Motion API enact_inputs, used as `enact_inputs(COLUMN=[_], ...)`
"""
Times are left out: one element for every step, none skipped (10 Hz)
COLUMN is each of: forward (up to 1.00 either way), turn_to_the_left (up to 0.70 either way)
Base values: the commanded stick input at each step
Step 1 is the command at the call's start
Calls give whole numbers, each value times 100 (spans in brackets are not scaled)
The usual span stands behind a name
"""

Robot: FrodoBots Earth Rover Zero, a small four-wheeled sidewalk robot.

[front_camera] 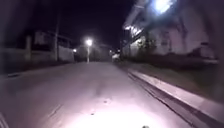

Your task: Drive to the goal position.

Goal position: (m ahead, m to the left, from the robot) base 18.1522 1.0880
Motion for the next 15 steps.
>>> enact_inputs(forward=[70,70,70,70,70,70,70,70,70,70,70,70,70,70,70], turn_to_the_left=[1,1,1,1,1,1,1,1,1,1,1,1,1,20,36])
